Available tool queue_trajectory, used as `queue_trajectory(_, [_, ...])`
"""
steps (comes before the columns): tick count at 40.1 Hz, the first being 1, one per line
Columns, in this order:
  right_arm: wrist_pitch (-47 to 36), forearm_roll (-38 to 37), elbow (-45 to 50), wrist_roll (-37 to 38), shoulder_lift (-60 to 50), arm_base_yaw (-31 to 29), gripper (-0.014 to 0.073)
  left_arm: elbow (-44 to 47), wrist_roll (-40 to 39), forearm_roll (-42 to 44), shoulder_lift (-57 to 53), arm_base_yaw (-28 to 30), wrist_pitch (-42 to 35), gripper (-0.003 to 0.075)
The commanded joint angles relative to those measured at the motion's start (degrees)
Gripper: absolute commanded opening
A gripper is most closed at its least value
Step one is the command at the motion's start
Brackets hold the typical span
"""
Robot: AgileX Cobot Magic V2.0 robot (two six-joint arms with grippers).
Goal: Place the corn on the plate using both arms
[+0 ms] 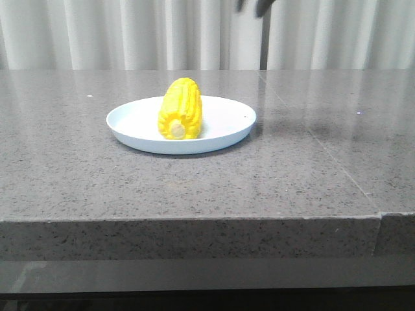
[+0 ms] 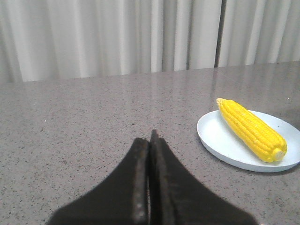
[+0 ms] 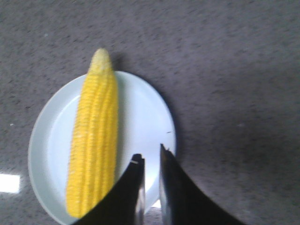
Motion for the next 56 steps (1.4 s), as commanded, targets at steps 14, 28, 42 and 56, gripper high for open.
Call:
queue_trajectory(14, [2.53, -0.35, 12.18, -14.93, -14.16, -17.10, -0.0064, -1.48, 0.03, -0.10, 0.70, -0.06, -4.70, -0.0020])
queue_trajectory(28, [-15.06, -4.29, 43.48, -16.35, -40.12, -17.57, -0.0066, -1.48, 0.03, -0.10, 0.70, -0.06, -4.70, -0.0020])
queue_trajectory(42, [-28.48, -10.54, 66.32, -16.35, -69.72, -17.57, -0.0066, -1.48, 0.03, -0.10, 0.70, -0.06, -4.70, -0.0020])
queue_trajectory(56, [-31.91, -10.67, 71.70, -16.35, -81.79, -17.57, -0.0066, -1.48, 0.03, -0.10, 0.70, -0.06, -4.70, -0.0020])
